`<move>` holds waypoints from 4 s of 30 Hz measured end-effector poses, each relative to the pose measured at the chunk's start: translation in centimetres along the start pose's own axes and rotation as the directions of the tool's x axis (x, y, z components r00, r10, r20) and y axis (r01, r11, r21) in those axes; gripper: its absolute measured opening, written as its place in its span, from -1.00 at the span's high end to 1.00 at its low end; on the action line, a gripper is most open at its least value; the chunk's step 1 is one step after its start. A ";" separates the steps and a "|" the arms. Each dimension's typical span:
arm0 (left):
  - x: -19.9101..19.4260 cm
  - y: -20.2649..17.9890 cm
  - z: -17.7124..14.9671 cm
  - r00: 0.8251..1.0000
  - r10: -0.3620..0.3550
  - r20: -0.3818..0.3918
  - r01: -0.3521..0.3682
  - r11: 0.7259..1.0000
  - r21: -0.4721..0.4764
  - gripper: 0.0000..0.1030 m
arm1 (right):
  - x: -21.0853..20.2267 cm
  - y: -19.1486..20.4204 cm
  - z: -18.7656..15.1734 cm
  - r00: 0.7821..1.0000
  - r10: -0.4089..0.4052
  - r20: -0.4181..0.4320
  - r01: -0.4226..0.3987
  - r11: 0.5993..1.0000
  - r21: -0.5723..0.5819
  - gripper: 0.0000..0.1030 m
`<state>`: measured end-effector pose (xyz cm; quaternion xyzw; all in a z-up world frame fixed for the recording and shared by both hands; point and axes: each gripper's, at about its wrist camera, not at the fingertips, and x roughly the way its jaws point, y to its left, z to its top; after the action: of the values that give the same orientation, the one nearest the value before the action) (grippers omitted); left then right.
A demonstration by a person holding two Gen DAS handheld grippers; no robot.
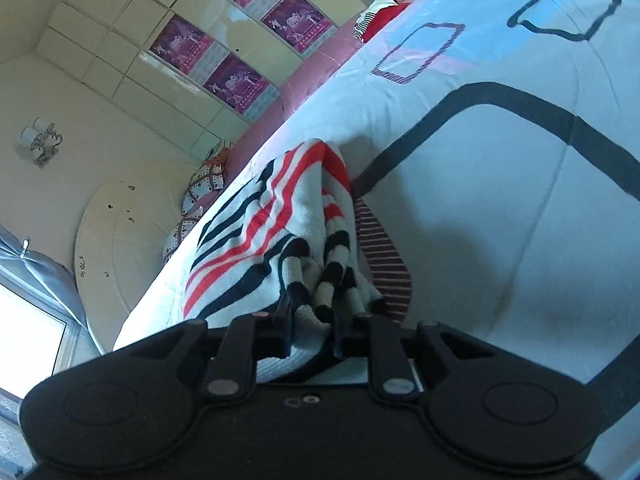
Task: Fold small clothes
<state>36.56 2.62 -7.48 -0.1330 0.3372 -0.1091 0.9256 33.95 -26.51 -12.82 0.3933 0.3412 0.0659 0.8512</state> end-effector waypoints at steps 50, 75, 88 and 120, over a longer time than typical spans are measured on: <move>6.7 -3.4 4.5 0.999 -0.050 0.023 0.046 0.989 0.142 -0.37 | 2.9 6.2 -2.6 0.971 -0.197 0.135 0.236 0.709 -0.665 0.75; 11.7 1.6 9.9 0.969 -0.190 -0.156 0.185 0.982 -0.050 -0.39 | 5.4 2.1 4.4 0.989 -0.146 -0.036 0.123 0.925 -0.360 -0.17; 13.8 2.3 9.6 0.916 -0.324 -0.238 0.300 0.944 -0.135 -0.39 | 6.9 -3.7 6.9 0.950 0.157 -0.271 -0.174 0.984 -0.038 -0.16; 14.7 0.4 9.8 0.941 -0.297 -0.165 0.277 0.951 -0.135 0.09 | 7.7 -2.1 6.5 0.926 0.223 -0.303 -0.285 0.942 -0.176 0.25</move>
<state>54.04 0.44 -9.16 -0.2210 0.4034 -0.2359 0.8560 43.55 -29.12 -15.40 0.3259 0.3943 0.2678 0.8165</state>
